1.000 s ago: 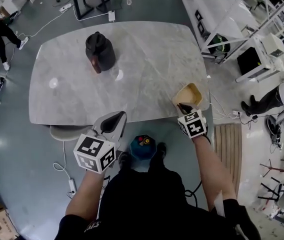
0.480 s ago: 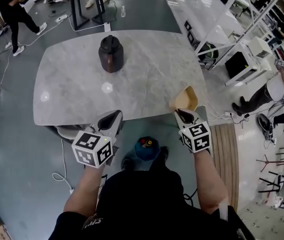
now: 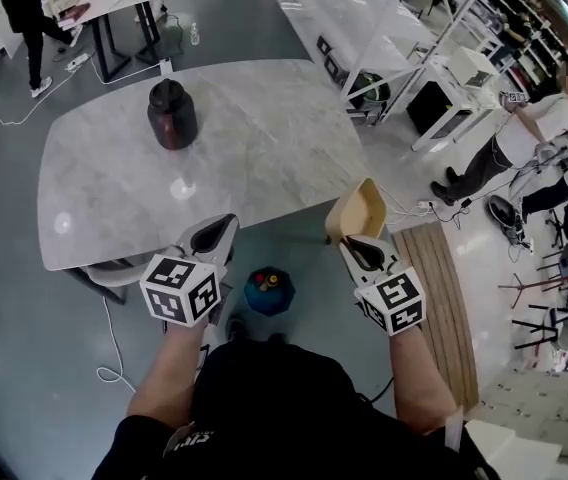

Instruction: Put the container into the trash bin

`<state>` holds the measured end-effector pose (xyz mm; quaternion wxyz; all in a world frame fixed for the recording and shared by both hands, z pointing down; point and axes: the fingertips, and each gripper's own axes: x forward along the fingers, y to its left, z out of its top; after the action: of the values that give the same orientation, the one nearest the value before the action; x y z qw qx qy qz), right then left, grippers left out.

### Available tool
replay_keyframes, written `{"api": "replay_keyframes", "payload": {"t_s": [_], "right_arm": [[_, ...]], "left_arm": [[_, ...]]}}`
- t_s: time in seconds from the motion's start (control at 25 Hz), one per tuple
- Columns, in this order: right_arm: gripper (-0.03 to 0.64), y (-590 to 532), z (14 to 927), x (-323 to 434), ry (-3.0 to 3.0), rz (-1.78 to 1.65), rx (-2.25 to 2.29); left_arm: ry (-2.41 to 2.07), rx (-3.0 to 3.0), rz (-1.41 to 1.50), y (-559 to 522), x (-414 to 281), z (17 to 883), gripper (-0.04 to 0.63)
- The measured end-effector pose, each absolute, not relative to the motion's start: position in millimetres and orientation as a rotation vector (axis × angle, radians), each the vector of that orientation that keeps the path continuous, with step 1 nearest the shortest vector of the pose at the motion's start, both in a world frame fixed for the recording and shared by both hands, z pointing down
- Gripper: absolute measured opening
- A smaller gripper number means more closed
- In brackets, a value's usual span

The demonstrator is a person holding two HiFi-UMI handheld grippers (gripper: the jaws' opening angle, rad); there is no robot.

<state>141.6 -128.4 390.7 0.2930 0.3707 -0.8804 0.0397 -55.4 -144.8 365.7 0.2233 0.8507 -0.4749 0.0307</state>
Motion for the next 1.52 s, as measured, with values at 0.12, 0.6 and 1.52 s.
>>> {"api": "replay_keyframes", "payload": {"t_s": [0.12, 0.6, 1.52], "right_arm": [[0.012, -106, 388, 165, -2.358, 0.121, 1.025], [0.012, -46, 453, 195, -2.399, 0.402, 0.956], [0.012, -39, 643, 114, -2.293, 0.738, 0.91]], "left_arm": [[-1.263, 2.364, 0.132, -136, -27, 373, 0.009], [-1.114, 2.366, 0.33, -105, 58, 417, 0.009], [-0.881, 2.274, 0.582, -95, 39, 571, 0.009]]}}
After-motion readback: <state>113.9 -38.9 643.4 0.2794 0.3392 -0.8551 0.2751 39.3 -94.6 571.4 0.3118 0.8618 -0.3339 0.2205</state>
